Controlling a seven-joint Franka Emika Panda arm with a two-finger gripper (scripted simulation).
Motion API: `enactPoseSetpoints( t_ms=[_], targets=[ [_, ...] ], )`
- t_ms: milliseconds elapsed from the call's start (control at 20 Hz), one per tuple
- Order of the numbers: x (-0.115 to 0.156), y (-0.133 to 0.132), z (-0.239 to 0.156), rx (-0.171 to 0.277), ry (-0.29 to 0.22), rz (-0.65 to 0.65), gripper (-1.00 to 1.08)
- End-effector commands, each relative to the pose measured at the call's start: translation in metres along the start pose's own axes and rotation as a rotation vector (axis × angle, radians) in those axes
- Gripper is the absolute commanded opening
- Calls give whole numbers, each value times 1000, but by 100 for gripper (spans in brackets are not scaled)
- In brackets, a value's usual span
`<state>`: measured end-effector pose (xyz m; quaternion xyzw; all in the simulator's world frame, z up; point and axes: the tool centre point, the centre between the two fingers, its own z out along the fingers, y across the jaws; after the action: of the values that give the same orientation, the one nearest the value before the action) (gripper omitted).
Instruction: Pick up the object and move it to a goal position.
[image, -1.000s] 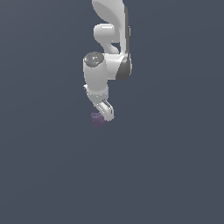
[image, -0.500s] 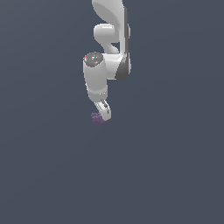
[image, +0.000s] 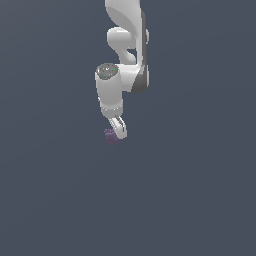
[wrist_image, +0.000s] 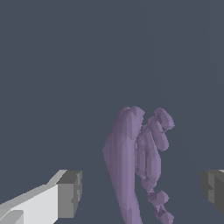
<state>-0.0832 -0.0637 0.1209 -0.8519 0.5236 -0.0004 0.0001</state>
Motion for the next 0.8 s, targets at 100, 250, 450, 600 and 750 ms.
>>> enactPoseSetpoints(
  t_ms=[100, 250, 450, 600, 750],
  targets=[
    [0, 1, 21, -1, 0, 2, 100],
    [0, 1, 33, -1, 0, 4, 100],
    [0, 1, 40, -1, 0, 4, 100],
    [0, 1, 40, -1, 0, 4, -100],
    [0, 1, 40, -1, 0, 4, -100]
  ],
)
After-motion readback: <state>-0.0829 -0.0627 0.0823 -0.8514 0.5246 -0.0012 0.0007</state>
